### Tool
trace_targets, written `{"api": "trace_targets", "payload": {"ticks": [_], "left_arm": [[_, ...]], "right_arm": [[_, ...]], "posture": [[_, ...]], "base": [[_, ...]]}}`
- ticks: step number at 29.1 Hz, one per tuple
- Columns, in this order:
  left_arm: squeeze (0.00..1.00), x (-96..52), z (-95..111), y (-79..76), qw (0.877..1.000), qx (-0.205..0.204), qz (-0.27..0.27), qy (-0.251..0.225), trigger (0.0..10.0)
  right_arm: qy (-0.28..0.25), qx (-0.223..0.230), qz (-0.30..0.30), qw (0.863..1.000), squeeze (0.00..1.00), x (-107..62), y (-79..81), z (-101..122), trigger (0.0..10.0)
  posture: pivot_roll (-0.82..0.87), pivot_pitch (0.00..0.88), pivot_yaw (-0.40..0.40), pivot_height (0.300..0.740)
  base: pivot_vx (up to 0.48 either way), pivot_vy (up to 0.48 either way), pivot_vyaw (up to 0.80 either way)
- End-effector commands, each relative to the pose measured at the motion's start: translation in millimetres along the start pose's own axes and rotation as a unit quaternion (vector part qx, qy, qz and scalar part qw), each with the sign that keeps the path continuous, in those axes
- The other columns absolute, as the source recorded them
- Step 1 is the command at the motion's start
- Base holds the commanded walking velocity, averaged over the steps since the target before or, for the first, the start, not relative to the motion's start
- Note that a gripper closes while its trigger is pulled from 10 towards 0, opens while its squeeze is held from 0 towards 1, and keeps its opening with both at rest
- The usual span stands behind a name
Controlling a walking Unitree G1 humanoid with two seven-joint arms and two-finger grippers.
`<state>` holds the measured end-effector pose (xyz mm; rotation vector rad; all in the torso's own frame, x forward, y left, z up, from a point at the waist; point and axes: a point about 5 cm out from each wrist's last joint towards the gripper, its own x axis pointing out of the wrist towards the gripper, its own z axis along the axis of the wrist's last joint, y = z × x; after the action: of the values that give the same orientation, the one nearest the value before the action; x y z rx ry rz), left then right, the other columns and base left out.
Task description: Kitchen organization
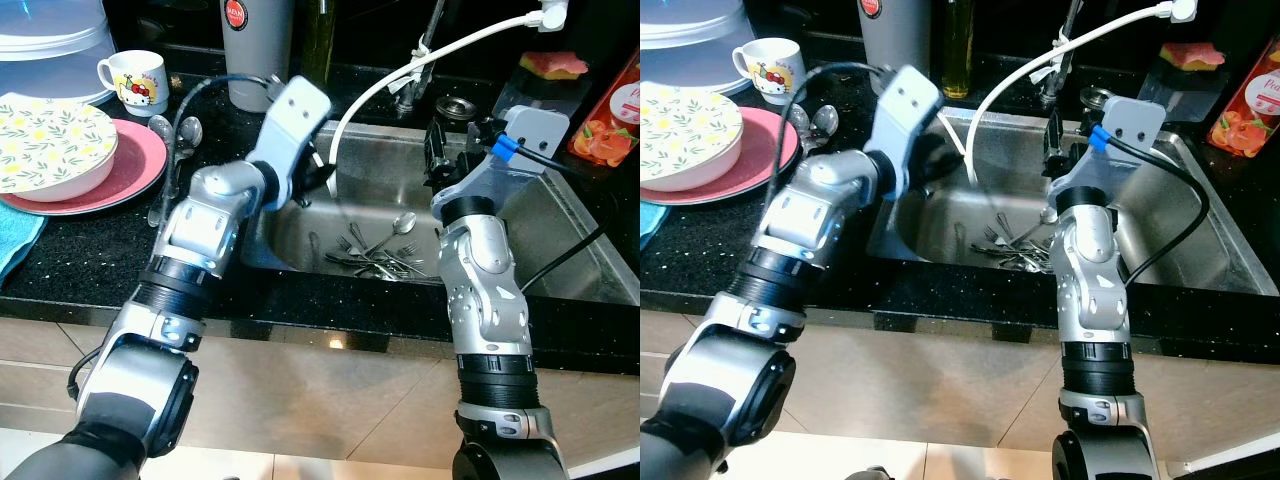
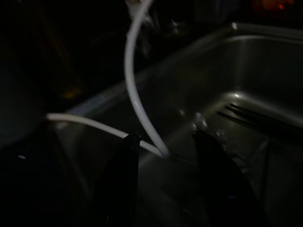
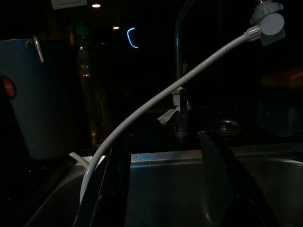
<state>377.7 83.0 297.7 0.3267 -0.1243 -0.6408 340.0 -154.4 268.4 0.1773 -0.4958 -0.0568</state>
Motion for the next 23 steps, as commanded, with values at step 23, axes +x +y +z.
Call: {"api": "trace_targets", "payload": {"ticks": [23], "left_arm": [[0.0,-67.7,-13,92.2,0.955,0.142,0.251,0.07,10.0]], "right_arm": [[0.009,-0.002,0.009,1.0,0.0,-0.3,0.1,-1,10.0]], "posture": [[0.27,0.091,-0.084,0.74]], "base": [[0.0,0.0,0.0]]}}
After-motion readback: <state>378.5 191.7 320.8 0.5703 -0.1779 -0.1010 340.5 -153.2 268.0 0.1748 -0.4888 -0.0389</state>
